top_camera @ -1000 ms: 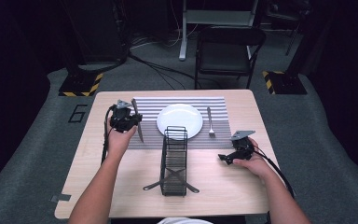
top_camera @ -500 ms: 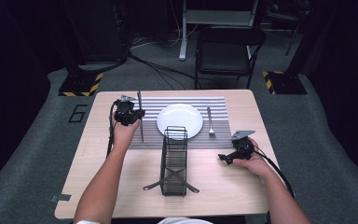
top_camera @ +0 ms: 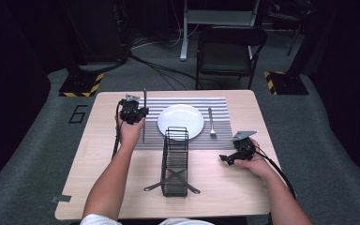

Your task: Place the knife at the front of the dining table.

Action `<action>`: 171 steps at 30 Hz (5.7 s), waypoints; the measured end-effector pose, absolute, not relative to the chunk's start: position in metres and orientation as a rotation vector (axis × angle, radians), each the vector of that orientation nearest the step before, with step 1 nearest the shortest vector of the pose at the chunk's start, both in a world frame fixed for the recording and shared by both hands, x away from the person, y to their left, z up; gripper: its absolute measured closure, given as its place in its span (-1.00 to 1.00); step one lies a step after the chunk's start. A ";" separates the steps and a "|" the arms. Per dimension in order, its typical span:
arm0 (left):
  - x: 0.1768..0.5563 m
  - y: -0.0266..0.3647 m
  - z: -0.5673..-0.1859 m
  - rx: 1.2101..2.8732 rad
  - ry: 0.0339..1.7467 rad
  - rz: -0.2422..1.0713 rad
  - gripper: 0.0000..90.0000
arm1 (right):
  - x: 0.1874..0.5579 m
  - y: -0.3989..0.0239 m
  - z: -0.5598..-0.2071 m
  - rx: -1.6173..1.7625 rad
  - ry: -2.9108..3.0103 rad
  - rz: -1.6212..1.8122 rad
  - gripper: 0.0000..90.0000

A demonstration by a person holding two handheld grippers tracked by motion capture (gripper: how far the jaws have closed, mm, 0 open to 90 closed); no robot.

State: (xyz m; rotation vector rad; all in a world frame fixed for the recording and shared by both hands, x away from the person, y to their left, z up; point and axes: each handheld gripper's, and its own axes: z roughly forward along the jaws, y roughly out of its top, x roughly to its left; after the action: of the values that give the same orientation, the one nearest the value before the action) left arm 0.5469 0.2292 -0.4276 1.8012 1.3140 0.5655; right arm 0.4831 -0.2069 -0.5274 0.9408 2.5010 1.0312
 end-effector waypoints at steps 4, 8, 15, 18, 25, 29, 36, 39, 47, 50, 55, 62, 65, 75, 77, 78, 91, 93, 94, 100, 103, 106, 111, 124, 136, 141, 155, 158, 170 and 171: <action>0.555 0.229 -0.432 1.774 1.349 0.551 0.84 | 0.483 -0.207 -0.528 0.940 2.499 1.033 -1.00; 0.561 0.230 -0.438 1.741 1.372 0.550 0.84 | 0.483 -0.207 -0.528 0.940 2.498 1.033 -1.00; 0.570 0.228 -0.448 1.705 1.408 0.553 0.84 | 0.483 -0.207 -0.527 0.941 2.502 1.031 -1.00; 0.574 0.227 -0.454 1.688 1.434 0.557 0.84 | 0.483 -0.207 -0.528 0.941 2.498 1.032 -1.00; 0.583 0.228 -0.469 1.686 1.500 0.573 0.84 | 0.483 -0.207 -0.527 0.941 2.501 1.031 -1.00; 0.586 0.228 -0.474 1.651 1.548 0.568 0.84 | 0.483 -0.207 -0.527 0.941 2.502 1.031 -1.00; 0.592 0.227 -0.481 1.586 1.605 0.554 0.84 | 0.483 -0.207 -0.528 0.941 2.498 1.033 -1.00; 0.594 0.226 -0.483 1.589 1.622 0.561 0.84 | 0.483 -0.207 -0.527 0.941 2.501 1.032 -1.00; 0.604 0.223 -0.490 1.588 1.655 0.541 0.84 | 0.483 -0.207 -0.528 0.940 2.499 1.032 -1.00; 0.608 0.220 -0.492 1.594 1.662 0.533 0.84 | 0.483 -0.207 -0.528 0.941 2.499 1.033 -1.00; 0.611 0.218 -0.497 1.587 1.677 0.527 0.84 | 0.483 -0.207 -0.527 0.941 2.501 1.031 -1.00; 0.616 0.222 -0.503 1.573 1.706 0.515 0.84 | 0.483 -0.207 -0.527 0.940 2.500 1.032 -1.00; 0.617 0.222 -0.503 1.571 1.719 0.510 0.84 | 0.483 -0.207 -0.528 0.941 2.499 1.033 -1.00; 0.622 0.218 -0.508 1.560 1.733 0.480 0.84 | 0.483 -0.207 -0.527 0.941 2.502 1.031 -1.00; 0.622 0.217 -0.509 1.553 1.737 0.480 0.84 | 0.483 -0.207 -0.528 0.941 2.498 1.033 -1.00; 0.623 0.216 -0.510 1.545 1.745 0.470 0.84 | 0.483 -0.207 -0.527 0.941 2.502 1.031 -1.00; 0.625 0.218 -0.518 1.564 1.745 0.470 0.83 | 0.483 -0.207 -0.528 0.940 2.499 1.033 -1.00; 0.625 0.219 -0.518 1.561 1.745 0.466 0.83 | 0.483 -0.207 -0.527 0.941 2.502 1.030 -1.00; 0.624 0.220 -0.519 1.558 1.735 0.460 0.81 | 0.483 -0.207 -0.527 0.941 2.501 1.031 -1.00; 0.622 0.221 -0.517 1.571 1.723 0.450 0.72 | 0.483 -0.207 -0.528 0.940 2.499 1.032 -1.00; 0.621 0.224 -0.516 1.565 1.724 0.445 0.66 | 0.483 -0.207 -0.527 0.941 2.500 1.031 -1.00; 0.620 0.226 -0.514 1.568 1.720 0.440 0.64 | 0.483 -0.207 -0.528 0.940 2.499 1.032 -1.00; 0.618 0.233 -0.508 1.568 1.724 0.447 0.57 | 0.483 -0.207 -0.527 0.941 2.500 1.031 -1.00; 0.601 0.247 -0.490 1.540 1.673 0.438 0.20 | 0.483 -0.207 -0.528 0.940 2.497 1.035 -1.00; 0.575 0.250 -0.450 1.590 1.555 0.473 0.13 | 0.483 -0.207 -0.528 0.942 2.497 1.035 -1.00; 0.563 0.252 -0.434 1.613 1.510 0.507 0.12 | 0.483 -0.207 -0.528 0.940 2.496 1.035 -1.00; 0.522 0.255 -0.393 1.657 1.371 0.539 0.09 | 0.483 -0.207 -0.528 0.943 2.496 1.035 -1.00; 0.514 0.256 -0.390 1.667 1.350 0.535 0.08 | 0.483 -0.207 -0.528 0.942 2.496 1.034 -1.00; 0.476 0.264 -0.398 1.788 1.242 0.530 0.07 | 0.483 -0.207 -0.528 0.941 2.496 1.034 -1.00; 0.472 0.265 -0.399 1.801 1.230 0.522 0.07 | 0.483 -0.207 -0.528 0.941 2.496 1.034 -1.00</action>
State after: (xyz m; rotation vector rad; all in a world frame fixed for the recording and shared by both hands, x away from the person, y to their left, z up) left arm 0.4721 0.2652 -0.3993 1.8007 1.2304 0.5219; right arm 0.4833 -0.2066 -0.5277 0.9409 2.4962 1.0342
